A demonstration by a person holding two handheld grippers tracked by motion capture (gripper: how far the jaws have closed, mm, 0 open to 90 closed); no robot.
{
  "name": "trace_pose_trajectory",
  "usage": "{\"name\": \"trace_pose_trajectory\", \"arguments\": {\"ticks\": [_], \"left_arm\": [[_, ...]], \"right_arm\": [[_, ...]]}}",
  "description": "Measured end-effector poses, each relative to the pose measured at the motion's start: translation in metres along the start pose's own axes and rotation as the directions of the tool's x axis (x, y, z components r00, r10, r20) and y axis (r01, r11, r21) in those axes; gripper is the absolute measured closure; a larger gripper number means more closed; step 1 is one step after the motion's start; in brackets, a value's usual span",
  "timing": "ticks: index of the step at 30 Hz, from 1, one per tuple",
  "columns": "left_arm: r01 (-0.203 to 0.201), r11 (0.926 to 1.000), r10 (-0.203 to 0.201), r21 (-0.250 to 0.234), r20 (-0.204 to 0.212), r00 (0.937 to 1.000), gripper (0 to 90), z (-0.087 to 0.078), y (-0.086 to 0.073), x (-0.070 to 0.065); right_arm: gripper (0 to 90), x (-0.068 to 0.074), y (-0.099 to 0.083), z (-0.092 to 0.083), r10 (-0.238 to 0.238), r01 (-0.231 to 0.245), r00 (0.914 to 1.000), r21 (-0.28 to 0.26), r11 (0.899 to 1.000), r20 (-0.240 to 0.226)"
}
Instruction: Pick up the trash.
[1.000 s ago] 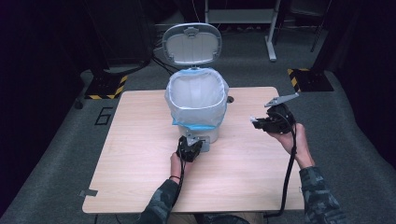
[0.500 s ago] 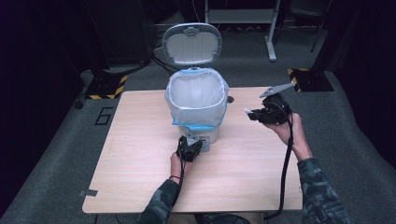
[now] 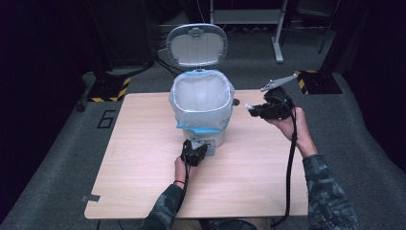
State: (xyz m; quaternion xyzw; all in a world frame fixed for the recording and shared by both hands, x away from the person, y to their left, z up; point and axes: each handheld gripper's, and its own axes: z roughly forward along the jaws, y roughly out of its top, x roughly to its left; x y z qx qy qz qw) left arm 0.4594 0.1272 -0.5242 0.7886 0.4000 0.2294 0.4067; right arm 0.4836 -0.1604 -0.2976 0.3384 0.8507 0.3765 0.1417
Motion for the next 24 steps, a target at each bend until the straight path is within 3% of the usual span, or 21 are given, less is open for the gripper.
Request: {"name": "trace_pose_trajectory", "arguments": {"ticks": [8, 11, 17, 24], "left_arm": [[-0.006, 1.0, 0.006, 0.005, 0.001, 1.0, 90.0, 0.0, 0.0, 0.001], [0.019, 0.9998, -0.019, -0.004, 0.006, 0.9998, 90.0, 0.0, 0.0, -0.001], [0.003, 1.0, -0.003, 0.001, 0.004, 1.0, 90.0, 0.0, 0.0, 0.001], [0.012, 0.9999, -0.012, 0.001, 0.01, 0.9999, 90.0, 0.0, 0.0, 0.001]], "right_arm": [[80.2, 0.002, 0.018, 0.002, -0.024, 0.024, 0.9996, -0.007, 1.0, -0.017], [80.2, 0.003, 0.025, 0.002, -0.035, 0.034, 0.9992, -0.012, 0.999, -0.019], [80.3, 0.006, 0.038, 0.002, -0.045, 0.045, 0.9986, -0.01, 0.999, -0.029], [80.4, 0.009, 0.052, 0.003, -0.058, 0.058, 0.9977, -0.001, 0.998, -0.035]]}}
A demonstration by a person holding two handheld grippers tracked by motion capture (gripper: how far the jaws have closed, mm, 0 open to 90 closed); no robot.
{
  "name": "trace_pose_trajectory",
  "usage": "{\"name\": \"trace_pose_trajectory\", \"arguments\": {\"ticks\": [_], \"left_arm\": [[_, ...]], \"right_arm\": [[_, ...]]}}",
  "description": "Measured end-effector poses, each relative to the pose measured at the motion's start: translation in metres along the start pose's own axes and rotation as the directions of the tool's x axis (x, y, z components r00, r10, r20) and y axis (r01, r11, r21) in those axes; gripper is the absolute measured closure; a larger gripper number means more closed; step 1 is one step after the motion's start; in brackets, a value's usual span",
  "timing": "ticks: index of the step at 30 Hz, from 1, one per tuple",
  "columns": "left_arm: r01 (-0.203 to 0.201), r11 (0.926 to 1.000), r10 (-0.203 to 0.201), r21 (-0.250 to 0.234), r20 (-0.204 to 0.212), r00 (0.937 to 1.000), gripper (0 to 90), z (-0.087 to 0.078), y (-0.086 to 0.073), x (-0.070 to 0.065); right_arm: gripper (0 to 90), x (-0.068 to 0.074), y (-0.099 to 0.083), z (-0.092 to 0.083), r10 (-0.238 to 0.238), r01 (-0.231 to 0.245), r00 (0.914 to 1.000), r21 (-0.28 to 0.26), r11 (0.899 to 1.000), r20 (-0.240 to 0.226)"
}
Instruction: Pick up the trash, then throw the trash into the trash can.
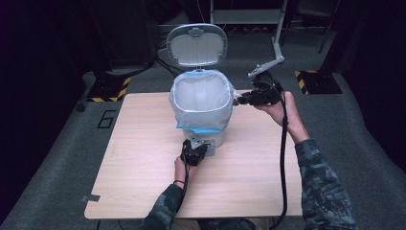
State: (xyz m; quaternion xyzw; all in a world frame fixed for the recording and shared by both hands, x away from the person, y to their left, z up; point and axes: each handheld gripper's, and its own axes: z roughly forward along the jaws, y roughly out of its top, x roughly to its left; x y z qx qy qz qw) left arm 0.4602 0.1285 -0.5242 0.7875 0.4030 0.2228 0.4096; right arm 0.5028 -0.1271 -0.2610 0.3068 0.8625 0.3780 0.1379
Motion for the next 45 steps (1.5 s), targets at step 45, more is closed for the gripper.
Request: {"name": "trace_pose_trajectory", "arguments": {"ticks": [45], "left_arm": [[0.005, 1.0, -0.005, 0.0, 0.006, 1.0, 90.0, -0.001, 0.0, 0.001]], "right_arm": [[80.5, 0.009, 0.07, 0.033, -0.083, 0.083, 0.9965, 0.06, 0.995, -0.012]]}}
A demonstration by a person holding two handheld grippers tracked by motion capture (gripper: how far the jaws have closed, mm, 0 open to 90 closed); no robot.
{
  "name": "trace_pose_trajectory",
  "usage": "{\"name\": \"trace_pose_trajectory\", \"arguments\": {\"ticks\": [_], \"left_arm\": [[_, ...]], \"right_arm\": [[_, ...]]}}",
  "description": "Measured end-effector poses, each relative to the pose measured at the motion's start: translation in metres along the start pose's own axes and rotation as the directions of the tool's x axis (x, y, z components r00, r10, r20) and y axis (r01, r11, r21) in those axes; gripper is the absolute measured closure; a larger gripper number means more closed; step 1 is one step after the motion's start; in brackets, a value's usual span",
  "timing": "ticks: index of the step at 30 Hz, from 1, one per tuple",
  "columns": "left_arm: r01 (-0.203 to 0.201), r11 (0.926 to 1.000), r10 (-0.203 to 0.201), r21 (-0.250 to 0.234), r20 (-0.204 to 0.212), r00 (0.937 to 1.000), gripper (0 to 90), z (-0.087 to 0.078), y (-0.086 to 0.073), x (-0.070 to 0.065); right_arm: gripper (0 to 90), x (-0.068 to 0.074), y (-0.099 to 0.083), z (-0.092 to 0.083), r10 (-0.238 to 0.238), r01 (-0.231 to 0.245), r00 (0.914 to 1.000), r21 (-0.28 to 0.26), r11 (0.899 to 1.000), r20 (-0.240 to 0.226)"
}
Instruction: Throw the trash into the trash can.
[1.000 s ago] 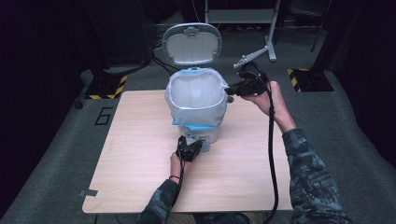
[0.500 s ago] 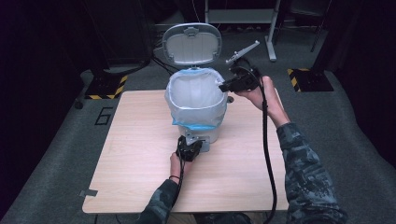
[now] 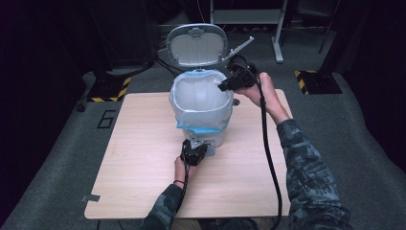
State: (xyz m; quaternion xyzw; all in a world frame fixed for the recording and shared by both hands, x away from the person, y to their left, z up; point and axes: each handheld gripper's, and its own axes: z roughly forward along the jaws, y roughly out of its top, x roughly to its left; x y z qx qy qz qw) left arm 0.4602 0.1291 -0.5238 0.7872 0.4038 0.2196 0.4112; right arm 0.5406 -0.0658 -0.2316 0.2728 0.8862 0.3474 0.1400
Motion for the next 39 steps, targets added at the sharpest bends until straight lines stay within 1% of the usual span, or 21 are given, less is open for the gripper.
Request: {"name": "trace_pose_trajectory", "arguments": {"ticks": [4, 8, 9, 12, 13, 16, 17, 18, 20, 21, 22, 23, 30, 39], "left_arm": [[0.0, 1.0, 0.0, 0.0, 0.0, 1.0, 90.0, 0.0, 0.0, 0.0], [0.002, 1.0, -0.002, 0.0, 0.001, 1.0, 90.0, 0.0, 0.0, 0.0], [0.002, 1.0, -0.002, 0.0, 0.001, 1.0, 90.0, 0.0, 0.0, 0.0], [0.003, 1.0, -0.003, -0.001, 0.001, 1.0, 90.0, 0.0, 0.0, 0.0], [0.004, 1.0, -0.004, -0.001, 0.001, 1.0, 90.0, 0.0, 0.0, 0.0], [0.003, 1.0, -0.003, -0.001, 0.001, 1.0, 90.0, 0.0, 0.0, 0.0], [0.004, 1.0, -0.004, -0.001, 0.001, 1.0, 90.0, 0.0, 0.0, 0.0], [0.004, 1.0, -0.004, -0.001, 0.001, 1.0, 90.0, 0.0, 0.0, 0.0], [0.003, 1.0, -0.003, -0.001, 0.001, 1.0, 90.0, 0.0, 0.0, 0.0], [0.002, 1.0, -0.002, 0.0, 0.001, 1.0, 90.0, 0.0, 0.0, 0.0], [0.002, 1.0, -0.002, 0.001, 0.001, 1.0, 90.0, 0.0, 0.0, 0.0], [0.002, 1.0, -0.002, 0.0, 0.001, 1.0, 90.0, 0.0, 0.0, 0.0], [0.004, 1.0, -0.004, -0.001, 0.001, 1.0, 90.0, 0.0, 0.0, 0.0], [0.005, 1.0, -0.005, -0.001, 0.001, 1.0, 90.0, 0.0, 0.0, 0.0]], "right_arm": [[80.5, 0.001, 0.007, 0.004, -0.002, 0.002, 1.0, 0.013, 1.0, 0.001], [80.5, 0.001, 0.013, 0.009, -0.015, 0.015, 0.9999, 0.025, 1.0, 0.002], [80.5, 0.002, 0.015, 0.01, -0.009, 0.009, 0.9999, 0.029, 1.0, 0.004], [80.5, 0.002, 0.02, 0.012, -0.018, 0.018, 0.9998, 0.039, 0.999, 0.008], [80.5, 0.003, 0.021, 0.014, -0.013, 0.013, 0.9999, 0.042, 0.999, 0.006], [80.5, 0.002, 0.025, 0.016, -0.025, 0.025, 0.9997, 0.053, 0.998, 0.006], [80.5, 0.004, 0.026, 0.016, -0.011, 0.01, 0.9999, 0.059, 0.998, 0.009], [80.5, 0.004, 0.028, 0.017, -0.007, 0.007, 0.9999, 0.06, 0.998, 0.009], [80.5, 0.004, 0.031, 0.019, -0.019, 0.018, 0.9998, 0.067, 0.998, 0.01], [80.5, 0.005, 0.032, 0.02, -0.014, 0.014, 0.9999, 0.07, 0.997, 0.009], [80.6, 0.005, 0.034, 0.021, -0.026, 0.025, 0.9996, 0.072, 0.997, 0.011], [80.6, 0.006, 0.035, 0.022, -0.025, 0.024, 0.9996, 0.075, 0.997, 0.016], [80.6, 0.009, 0.043, 0.033, -0.036, 0.035, 0.9993, 0.108, 0.994, 0.008], [80.6, 0.013, 0.053, 0.042, -0.055, 0.053, 0.9984, 0.142, 0.988, 0.012]]}}
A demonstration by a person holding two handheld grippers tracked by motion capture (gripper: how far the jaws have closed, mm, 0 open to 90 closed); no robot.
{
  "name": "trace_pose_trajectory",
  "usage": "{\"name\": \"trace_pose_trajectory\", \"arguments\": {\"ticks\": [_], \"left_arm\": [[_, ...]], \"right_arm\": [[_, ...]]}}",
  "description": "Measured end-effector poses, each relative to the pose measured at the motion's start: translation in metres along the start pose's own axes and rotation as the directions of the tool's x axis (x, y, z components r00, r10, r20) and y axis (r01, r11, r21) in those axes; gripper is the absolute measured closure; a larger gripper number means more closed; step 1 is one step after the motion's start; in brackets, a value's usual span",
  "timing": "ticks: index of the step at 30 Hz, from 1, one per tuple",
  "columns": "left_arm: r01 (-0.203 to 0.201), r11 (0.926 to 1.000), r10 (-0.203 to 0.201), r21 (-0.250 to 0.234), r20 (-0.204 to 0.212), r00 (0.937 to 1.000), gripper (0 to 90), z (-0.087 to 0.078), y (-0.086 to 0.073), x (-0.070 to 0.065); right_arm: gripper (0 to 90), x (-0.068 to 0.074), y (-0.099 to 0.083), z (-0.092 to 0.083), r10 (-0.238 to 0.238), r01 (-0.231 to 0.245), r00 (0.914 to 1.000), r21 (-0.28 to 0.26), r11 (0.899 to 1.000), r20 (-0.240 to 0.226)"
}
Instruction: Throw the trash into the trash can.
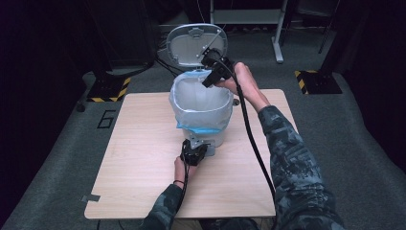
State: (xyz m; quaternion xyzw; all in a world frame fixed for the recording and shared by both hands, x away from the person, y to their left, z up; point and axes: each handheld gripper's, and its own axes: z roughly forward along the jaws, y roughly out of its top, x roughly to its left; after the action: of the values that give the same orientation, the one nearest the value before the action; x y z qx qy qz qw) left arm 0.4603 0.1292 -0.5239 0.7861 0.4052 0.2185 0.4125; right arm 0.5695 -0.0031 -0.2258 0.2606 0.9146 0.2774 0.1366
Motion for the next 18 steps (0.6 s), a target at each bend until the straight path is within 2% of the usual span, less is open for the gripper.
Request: {"name": "trace_pose_trajectory", "arguments": {"ticks": [5, 7, 8, 10, 18], "left_arm": [[-0.002, 1.0, 0.002, 0.001, 0.0, 1.0, 90.0, 0.0, 0.0, 0.0], [-0.001, 1.0, 0.001, 0.0, 0.0, 1.0, 90.0, 0.0, 0.0, 0.0], [-0.001, 1.0, 0.001, 0.0, 0.0, 1.0, 90.0, 0.0, 0.0, 0.0], [-0.001, 1.0, 0.001, 0.0, 0.0, 1.0, 90.0, 0.0, 0.0, 0.0], [0.0, 1.0, 0.0, 0.001, 0.001, 1.0, 90.0, 0.0, 0.0, 0.0]], "right_arm": [[80.6, 0.001, 0.003, 0.006, 0.001, -0.001, 1.0, 0.024, 1.0, 0.004], [80.5, -0.001, 0.005, 0.008, -0.019, 0.019, 0.9998, 0.029, 0.999, 0.004], [80.6, 0.0, 0.006, 0.009, -0.009, 0.009, 1.0, 0.031, 0.999, 0.001], [80.6, -0.001, 0.008, 0.011, -0.017, 0.017, 0.9999, 0.036, 0.999, 0.002], [80.5, 0.004, 0.017, 0.019, -0.029, 0.029, 0.9996, 0.06, 0.998, 0.005]]}}
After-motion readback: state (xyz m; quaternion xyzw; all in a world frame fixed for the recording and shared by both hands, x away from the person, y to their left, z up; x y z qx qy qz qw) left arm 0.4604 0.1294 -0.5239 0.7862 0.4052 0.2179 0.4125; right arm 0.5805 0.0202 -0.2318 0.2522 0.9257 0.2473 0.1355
